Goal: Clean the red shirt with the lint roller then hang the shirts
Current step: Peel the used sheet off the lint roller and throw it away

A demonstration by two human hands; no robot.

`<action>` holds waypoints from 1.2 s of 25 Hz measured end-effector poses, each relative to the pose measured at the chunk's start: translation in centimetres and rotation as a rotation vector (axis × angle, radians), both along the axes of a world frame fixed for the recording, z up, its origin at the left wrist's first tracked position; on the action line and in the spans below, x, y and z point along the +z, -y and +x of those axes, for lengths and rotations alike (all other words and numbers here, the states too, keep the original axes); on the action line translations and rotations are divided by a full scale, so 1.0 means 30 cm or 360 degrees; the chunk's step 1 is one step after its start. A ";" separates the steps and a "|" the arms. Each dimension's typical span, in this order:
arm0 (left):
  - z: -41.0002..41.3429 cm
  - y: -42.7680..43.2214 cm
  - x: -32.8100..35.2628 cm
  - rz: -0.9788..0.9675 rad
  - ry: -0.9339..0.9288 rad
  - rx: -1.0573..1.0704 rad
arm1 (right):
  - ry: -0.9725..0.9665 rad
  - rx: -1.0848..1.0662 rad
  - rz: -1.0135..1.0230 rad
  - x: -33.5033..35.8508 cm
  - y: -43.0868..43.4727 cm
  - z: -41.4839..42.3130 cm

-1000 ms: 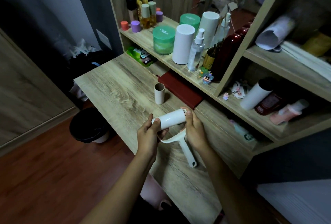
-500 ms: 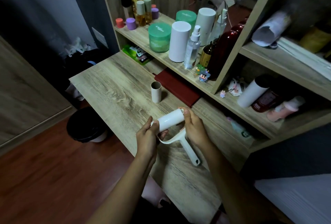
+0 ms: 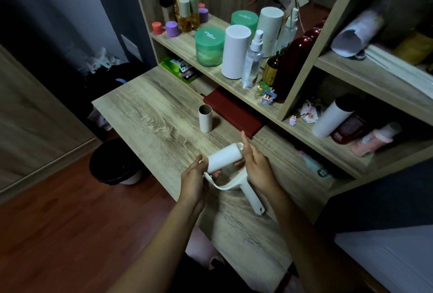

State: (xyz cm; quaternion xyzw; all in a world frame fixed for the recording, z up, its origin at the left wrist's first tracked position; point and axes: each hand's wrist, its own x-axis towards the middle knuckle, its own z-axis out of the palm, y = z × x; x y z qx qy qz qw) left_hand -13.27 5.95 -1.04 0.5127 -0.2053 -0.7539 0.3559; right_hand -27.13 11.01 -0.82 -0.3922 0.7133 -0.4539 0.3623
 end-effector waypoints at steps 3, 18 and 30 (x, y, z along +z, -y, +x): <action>-0.001 -0.006 -0.019 0.0180 -0.0080 0.0037 | -0.0038 0.0032 0.0062 0.006 -0.009 -0.009; 0.037 0.050 -0.066 0.0175 -0.0024 0.0227 | -0.0948 0.0117 0.0600 -0.244 -0.008 -0.081; 0.021 0.044 -0.041 0.0081 -0.0021 0.0103 | 0.0271 0.0342 0.0181 -0.026 0.082 -0.061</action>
